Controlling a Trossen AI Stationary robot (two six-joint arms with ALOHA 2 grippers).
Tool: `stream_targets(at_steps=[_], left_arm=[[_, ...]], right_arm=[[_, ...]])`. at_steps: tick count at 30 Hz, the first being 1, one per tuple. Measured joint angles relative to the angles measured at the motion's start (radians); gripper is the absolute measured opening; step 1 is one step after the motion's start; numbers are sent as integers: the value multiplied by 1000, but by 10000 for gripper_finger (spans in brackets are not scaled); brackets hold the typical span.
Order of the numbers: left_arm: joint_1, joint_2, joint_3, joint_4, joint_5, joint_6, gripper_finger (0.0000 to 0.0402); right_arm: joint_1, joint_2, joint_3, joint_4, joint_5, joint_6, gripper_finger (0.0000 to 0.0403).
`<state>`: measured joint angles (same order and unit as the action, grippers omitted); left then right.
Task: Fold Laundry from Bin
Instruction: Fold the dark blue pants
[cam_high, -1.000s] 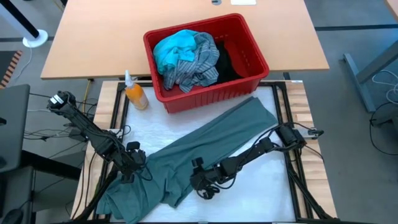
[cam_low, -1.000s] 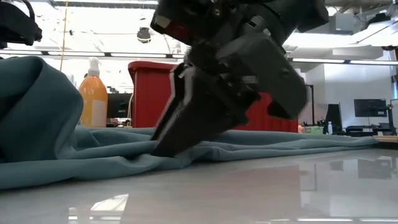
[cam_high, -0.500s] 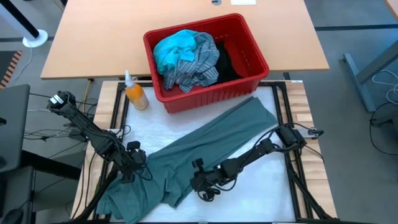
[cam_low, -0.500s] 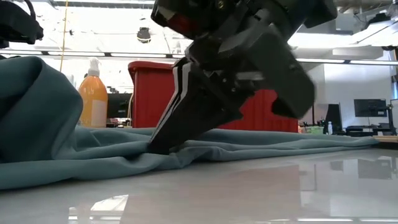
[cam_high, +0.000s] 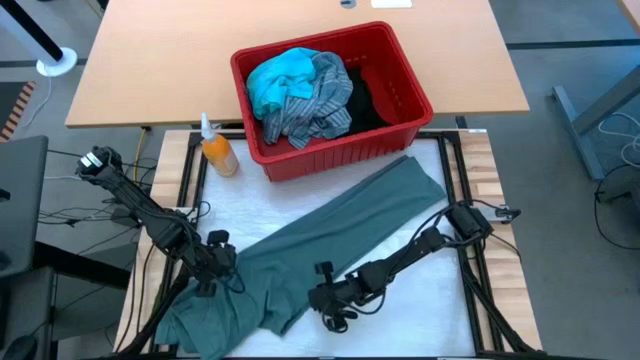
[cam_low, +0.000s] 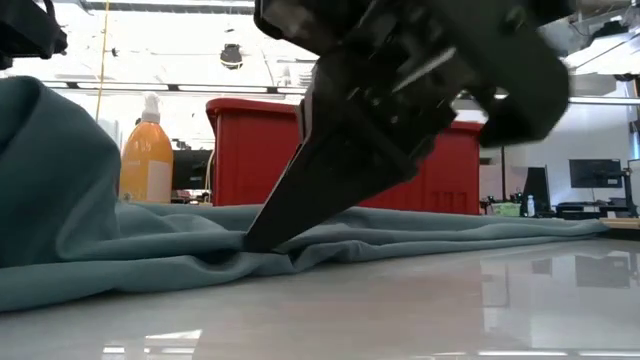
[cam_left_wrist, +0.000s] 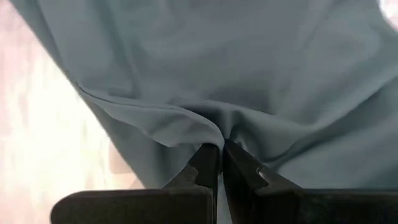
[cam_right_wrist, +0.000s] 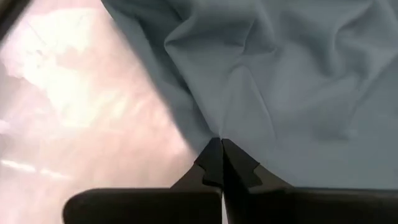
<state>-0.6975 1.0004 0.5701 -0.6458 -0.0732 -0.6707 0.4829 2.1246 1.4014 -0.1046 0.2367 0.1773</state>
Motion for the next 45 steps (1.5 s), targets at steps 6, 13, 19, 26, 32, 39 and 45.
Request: stream_targets(at_steps=[6,13,19,26,32,39,45], left_arm=[[0,0,0,21,17,51,0],[0,0,0,37,16,73,0],[0,0,0,35,17,83,0],[0,0,0,35,17,67,0],[0,0,0,34,23,26,0],[0,0,0,25,45,-33,0],[0,0,0,2,58,-112,0]], right_arm=[[29,-1,0,-4,0,142,25],[35,-14,1,24,-27,214,19],[34,-12,0,-20,-34,404,59],[28,-13,0,-24,-99,504,118],[14,-83,0,-148,-162,530,175],[-36,-277,-78,-245,-55,388,198],[-169,-413,-335,-107,-22,306,198]])
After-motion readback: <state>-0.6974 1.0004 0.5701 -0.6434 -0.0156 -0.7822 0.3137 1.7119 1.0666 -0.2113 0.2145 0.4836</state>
